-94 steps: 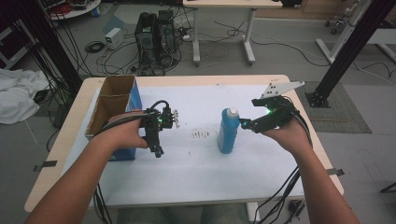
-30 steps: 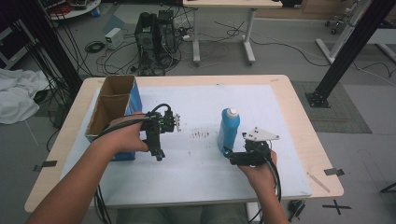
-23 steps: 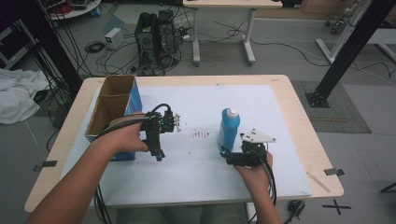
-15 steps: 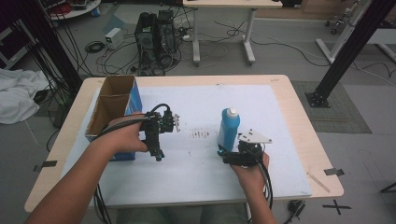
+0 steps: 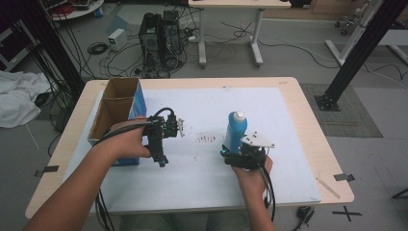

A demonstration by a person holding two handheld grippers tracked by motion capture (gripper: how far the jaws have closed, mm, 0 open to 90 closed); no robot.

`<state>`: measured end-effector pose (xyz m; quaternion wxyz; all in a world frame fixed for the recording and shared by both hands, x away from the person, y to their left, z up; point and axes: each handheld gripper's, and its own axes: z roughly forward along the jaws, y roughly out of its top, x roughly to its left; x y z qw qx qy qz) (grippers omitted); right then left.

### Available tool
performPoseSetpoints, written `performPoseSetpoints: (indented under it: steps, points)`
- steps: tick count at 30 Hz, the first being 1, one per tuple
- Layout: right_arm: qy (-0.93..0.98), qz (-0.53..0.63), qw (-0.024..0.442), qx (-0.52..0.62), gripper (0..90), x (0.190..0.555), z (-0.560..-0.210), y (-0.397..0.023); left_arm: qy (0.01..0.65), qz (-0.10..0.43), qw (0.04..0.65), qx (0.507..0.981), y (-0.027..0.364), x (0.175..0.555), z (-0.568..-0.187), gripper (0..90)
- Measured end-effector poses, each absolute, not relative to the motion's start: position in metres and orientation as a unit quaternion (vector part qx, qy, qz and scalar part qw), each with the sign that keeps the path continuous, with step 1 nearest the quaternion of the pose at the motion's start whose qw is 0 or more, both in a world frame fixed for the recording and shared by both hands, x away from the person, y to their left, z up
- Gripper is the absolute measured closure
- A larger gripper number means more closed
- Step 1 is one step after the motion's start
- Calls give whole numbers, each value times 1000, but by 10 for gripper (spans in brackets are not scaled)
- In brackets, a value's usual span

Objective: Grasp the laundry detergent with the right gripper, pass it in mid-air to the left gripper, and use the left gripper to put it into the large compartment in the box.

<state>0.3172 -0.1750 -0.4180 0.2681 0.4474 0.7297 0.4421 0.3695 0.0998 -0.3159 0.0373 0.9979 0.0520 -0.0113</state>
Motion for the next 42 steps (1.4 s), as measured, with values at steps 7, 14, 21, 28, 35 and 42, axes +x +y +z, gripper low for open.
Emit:
performPoseSetpoints:
  steps: [7, 14, 21, 28, 35, 42]
  points:
    - [713, 445, 284, 462, 122, 320, -420, -169, 53, -13, 32, 998, 101, 369, -315, 73]
    - [701, 441, 301, 474, 122, 324, -423, -165, 50, -13, 37, 998, 100, 367, -315, 73]
    - [689, 448, 316, 474, 123, 332, -425, -164, 46, -12, 34, 998, 98, 366, -315, 73]
    - [680, 451, 327, 477, 123, 335, -424, -159, 45, -12, 33, 998, 98, 366, -315, 73]
    - [677, 442, 339, 481, 124, 338, -425, -154, 46, -12, 35, 998, 99, 365, -316, 73]
    - [674, 446, 337, 482, 170, 339, -426, -153, 46, -11, 34, 998, 99, 365, -315, 73]
